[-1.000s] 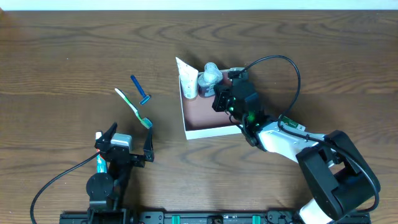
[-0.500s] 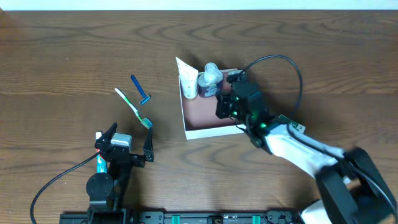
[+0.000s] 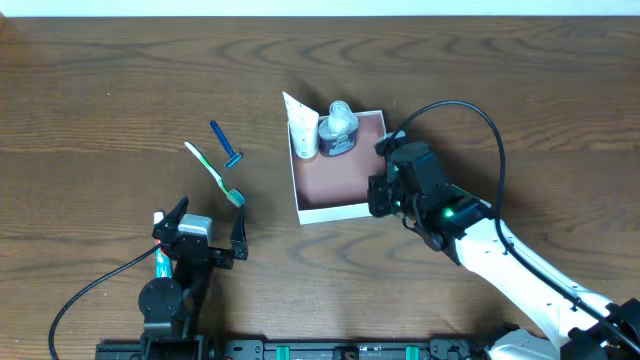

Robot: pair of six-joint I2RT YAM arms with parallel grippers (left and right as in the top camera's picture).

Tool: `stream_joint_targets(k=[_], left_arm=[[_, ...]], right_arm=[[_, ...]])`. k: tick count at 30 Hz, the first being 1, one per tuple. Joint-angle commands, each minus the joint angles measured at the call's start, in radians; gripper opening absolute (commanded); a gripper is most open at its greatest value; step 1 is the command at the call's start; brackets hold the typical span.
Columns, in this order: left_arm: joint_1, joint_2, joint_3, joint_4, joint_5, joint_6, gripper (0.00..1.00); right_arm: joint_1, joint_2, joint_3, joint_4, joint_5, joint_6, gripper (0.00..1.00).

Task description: Pack container

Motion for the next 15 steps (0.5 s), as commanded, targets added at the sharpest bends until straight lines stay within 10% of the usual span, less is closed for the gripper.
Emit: stream_joint_targets(k=[1,15], left_arm=[[0.006,0.001,-0.018,-0.034,0.014,0.010,0.98],[0.006,0.001,-0.018,-0.033,0.014,0.010,0.98]], right_arm=[[-0.001,-0.006,0.004,-0.031,0.011,-0.026,0.01],[-0.001,-0.007,0.004,-0.170,0.010,-0.014,0.01]])
